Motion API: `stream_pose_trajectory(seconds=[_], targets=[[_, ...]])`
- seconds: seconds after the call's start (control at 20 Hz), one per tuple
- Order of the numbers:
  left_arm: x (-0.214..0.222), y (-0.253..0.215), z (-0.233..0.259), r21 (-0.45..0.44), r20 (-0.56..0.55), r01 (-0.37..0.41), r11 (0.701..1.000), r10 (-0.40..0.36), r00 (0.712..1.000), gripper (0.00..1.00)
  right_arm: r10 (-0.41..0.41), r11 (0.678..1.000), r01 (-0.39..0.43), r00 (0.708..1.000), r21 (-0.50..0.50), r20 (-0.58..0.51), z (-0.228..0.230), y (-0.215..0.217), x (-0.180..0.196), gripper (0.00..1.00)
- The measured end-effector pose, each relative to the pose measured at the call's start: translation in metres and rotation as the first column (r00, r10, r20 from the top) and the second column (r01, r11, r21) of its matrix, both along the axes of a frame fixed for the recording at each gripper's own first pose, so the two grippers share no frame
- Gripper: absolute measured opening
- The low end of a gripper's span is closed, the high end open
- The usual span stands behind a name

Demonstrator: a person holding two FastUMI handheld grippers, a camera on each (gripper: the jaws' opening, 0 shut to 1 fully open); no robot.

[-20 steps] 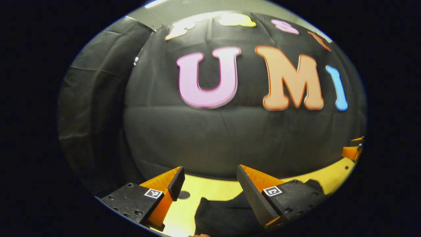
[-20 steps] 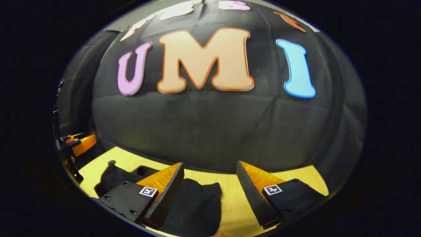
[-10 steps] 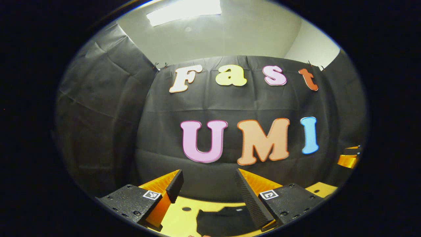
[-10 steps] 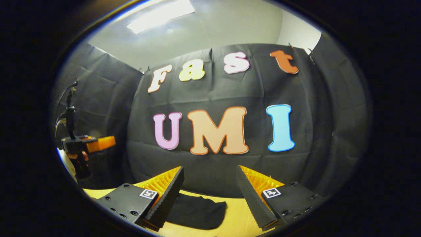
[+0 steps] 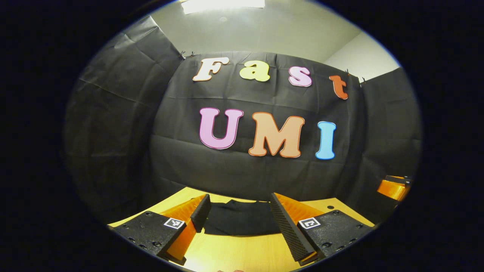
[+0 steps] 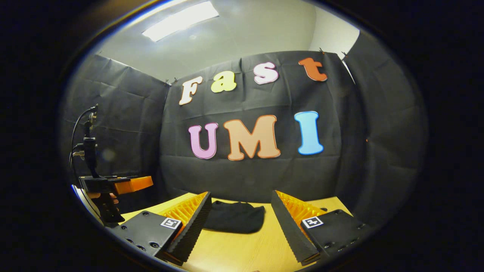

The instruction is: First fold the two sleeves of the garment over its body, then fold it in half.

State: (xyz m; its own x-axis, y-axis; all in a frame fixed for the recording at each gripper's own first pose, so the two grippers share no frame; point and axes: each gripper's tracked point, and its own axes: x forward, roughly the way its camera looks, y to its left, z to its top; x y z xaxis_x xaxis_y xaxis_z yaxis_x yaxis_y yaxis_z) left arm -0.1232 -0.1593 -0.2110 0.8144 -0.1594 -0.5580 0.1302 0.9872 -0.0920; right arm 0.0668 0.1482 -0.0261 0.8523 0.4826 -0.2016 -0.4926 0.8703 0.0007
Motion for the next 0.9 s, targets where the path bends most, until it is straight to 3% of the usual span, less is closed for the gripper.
stream_pose_trajectory(seconds=[0.35,0.9], targets=[[0.003,0.008,0.013,-0.011,0.014,-0.019,1.000,0.020,1.000,0.92,-0.077,0.996,0.076,0.997,0.047,0.032,0.013,-0.022,-0.025,0.97],[-0.008,0.036,0.024,0.010,0.010,0.081,0.997,-0.081,0.997,0.93,-0.174,0.983,0.174,0.985,0.062,-0.008,0.007,-0.017,-0.068,0.97]])
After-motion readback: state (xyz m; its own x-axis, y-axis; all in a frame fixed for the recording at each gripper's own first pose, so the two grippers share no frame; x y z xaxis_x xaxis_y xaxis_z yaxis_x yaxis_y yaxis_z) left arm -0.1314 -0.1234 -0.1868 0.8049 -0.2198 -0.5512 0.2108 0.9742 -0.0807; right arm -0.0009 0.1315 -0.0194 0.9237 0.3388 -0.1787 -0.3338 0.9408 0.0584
